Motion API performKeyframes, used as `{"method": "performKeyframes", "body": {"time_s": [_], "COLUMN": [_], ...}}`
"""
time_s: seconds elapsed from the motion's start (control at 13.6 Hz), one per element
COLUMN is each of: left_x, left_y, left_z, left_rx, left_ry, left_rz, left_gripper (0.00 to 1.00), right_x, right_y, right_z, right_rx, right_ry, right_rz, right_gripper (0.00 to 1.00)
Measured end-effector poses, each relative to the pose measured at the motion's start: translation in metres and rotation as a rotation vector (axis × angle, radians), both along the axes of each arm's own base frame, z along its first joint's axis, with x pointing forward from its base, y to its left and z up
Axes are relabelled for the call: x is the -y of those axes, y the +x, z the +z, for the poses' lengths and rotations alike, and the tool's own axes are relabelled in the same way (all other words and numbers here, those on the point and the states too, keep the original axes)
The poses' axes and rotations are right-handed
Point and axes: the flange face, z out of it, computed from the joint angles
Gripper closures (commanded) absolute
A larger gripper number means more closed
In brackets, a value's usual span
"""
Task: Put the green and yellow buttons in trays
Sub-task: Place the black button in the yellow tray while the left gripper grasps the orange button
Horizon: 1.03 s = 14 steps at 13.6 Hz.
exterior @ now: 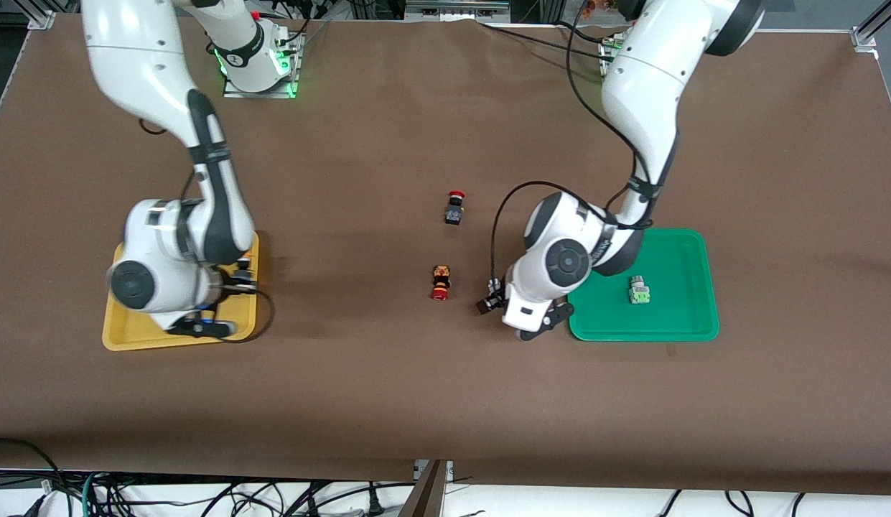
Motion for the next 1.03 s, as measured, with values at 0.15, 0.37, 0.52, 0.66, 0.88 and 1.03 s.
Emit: {"method": "performKeyframes", "body": {"time_s": [0.15, 0.37, 0.52, 0.66, 0.88, 1.03], "left_x": [0.007, 0.001, 0.0, 0.001, 0.006, 0.007], "left_y": [0.0, 0.003, 0.003, 0.002, -0.003, -0.004], "left_z": [-0.014, -0.024, -0.025, -0.027, -0.035, -0.036], "left_rx": [0.009, 0.032, 0.039, 0.037, 0.032, 0.037], "left_ry": [0.002, 0.053, 0.067, 0.07, 0.074, 0.082], "left_rz": [-0.001, -0.033, -0.045, -0.05, -0.071, -0.124], "left_gripper": [0.17, 0.18, 0.24, 0.65, 1.0, 1.0], "right_x": [0.036, 0.039, 0.028, 0.018, 0.025, 0.034], "right_y": [-0.002, -0.003, 0.006, 0.016, 0.013, 0.004], "right_z": [-0.021, -0.032, -0.006, 0.054, 0.168, 0.216], "right_rx": [0.0, 0.015, 0.044, 0.049, 0.005, -0.026], "right_ry": [0.007, 0.003, 0.017, 0.05, 0.09, 0.095], "right_rz": [0.034, 0.051, 0.066, 0.077, 0.069, 0.045], "right_gripper": [0.01, 0.0, 0.0, 0.0, 0.0, 0.0]}}
